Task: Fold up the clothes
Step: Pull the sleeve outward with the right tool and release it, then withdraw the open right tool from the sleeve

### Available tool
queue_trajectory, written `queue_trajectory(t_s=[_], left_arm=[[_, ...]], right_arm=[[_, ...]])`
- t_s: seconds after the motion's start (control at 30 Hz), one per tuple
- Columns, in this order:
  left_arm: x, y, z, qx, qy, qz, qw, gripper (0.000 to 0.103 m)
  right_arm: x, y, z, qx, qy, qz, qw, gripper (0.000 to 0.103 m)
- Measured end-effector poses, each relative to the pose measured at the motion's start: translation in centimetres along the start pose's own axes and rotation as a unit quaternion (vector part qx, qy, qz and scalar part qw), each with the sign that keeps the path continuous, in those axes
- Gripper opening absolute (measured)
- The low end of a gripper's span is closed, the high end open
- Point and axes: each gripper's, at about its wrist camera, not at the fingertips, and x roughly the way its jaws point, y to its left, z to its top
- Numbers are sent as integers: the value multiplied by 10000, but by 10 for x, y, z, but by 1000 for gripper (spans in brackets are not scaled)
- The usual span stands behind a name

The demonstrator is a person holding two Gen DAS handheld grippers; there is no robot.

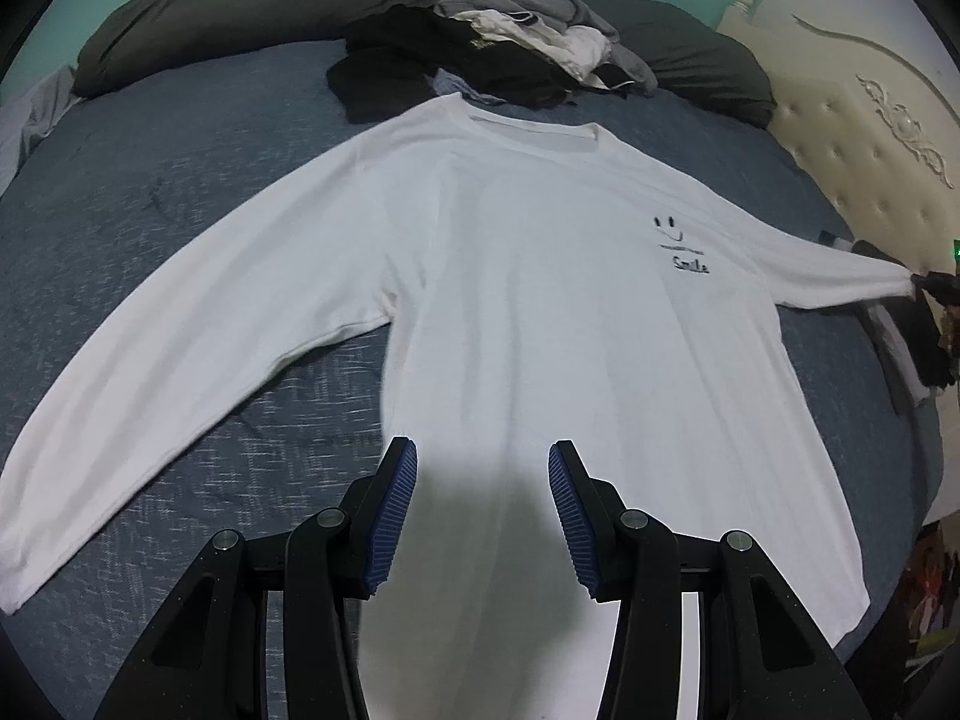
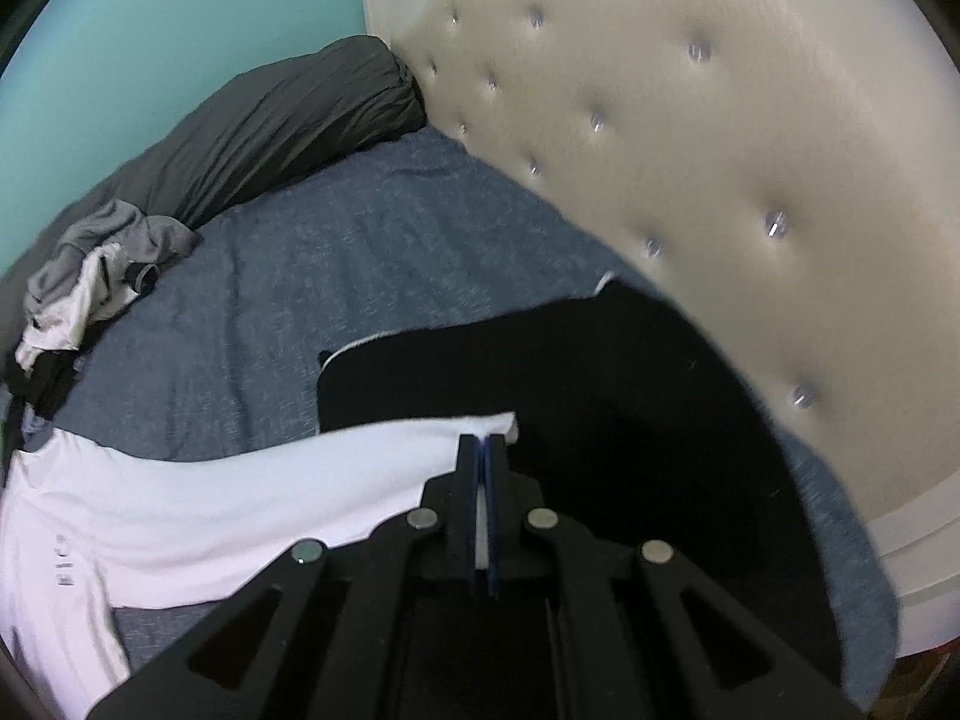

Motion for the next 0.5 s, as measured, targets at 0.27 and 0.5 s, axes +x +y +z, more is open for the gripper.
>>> queue_trajectory(t_s=[0.27,0.5], left_arm=[[-4,-14,0,38,-50,-141,9999,50],[-15,-15,-1,-7,-120,-140,9998,50]], right_arm=[[-21,-31,-10,780,-322,692,9940,37],[-52,-22,-20,688,-624,729,9930,37]])
